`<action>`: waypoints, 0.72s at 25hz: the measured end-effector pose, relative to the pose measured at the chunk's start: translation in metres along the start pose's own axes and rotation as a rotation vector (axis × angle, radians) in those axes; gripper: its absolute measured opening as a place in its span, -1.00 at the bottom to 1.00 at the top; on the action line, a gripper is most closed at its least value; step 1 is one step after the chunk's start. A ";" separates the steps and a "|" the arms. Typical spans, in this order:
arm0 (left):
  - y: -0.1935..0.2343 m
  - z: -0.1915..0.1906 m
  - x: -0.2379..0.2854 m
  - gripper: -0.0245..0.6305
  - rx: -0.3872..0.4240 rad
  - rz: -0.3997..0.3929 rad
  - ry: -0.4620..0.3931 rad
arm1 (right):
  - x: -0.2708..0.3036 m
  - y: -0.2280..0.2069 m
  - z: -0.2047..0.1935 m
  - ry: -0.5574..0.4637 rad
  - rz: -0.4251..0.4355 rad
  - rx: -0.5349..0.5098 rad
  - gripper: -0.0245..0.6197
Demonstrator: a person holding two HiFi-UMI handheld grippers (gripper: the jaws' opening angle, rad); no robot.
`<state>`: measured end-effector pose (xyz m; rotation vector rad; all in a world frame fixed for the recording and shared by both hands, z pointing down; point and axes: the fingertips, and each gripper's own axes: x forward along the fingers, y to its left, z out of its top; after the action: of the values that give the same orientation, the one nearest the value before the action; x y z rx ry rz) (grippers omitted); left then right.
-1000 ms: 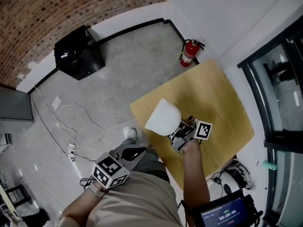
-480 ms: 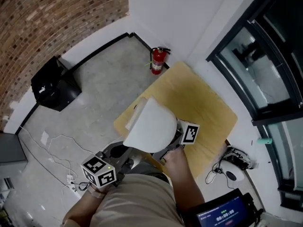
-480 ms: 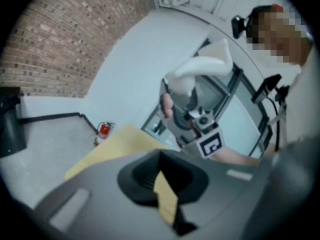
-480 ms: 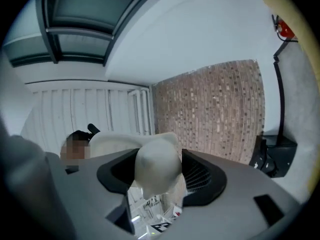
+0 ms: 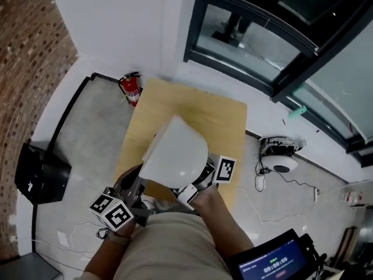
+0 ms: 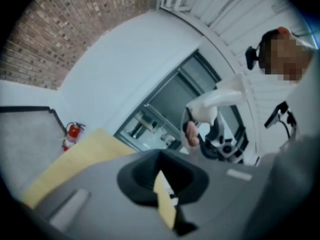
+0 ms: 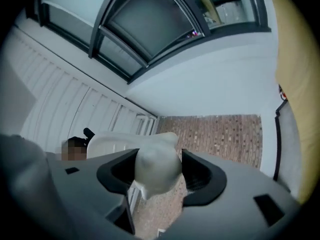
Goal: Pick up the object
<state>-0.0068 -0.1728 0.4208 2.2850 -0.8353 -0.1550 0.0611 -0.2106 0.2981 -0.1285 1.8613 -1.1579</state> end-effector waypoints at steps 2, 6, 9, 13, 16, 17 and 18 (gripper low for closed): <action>-0.013 -0.004 0.017 -0.96 0.015 -0.056 0.037 | -0.018 0.010 0.014 -0.055 -0.031 -0.054 -0.11; -0.037 -0.011 0.036 -0.96 0.057 -0.141 0.088 | -0.056 0.023 0.034 -0.171 -0.112 -0.161 -0.11; -0.049 -0.013 0.044 -0.96 0.079 -0.174 0.104 | -0.076 0.033 0.043 -0.243 -0.131 -0.202 -0.11; -0.056 -0.019 0.051 -0.96 0.080 -0.194 0.125 | -0.085 0.040 0.045 -0.258 -0.151 -0.232 -0.11; -0.058 -0.021 0.052 -0.96 0.080 -0.196 0.136 | -0.086 0.041 0.041 -0.259 -0.164 -0.244 -0.11; -0.059 -0.023 0.052 -0.96 0.080 -0.198 0.139 | -0.087 0.042 0.041 -0.264 -0.168 -0.246 -0.11; -0.060 -0.024 0.052 -0.96 0.079 -0.201 0.143 | -0.088 0.042 0.041 -0.270 -0.169 -0.247 -0.11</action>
<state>0.0737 -0.1571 0.4062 2.4204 -0.5468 -0.0474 0.1571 -0.1701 0.3160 -0.5641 1.7682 -0.9632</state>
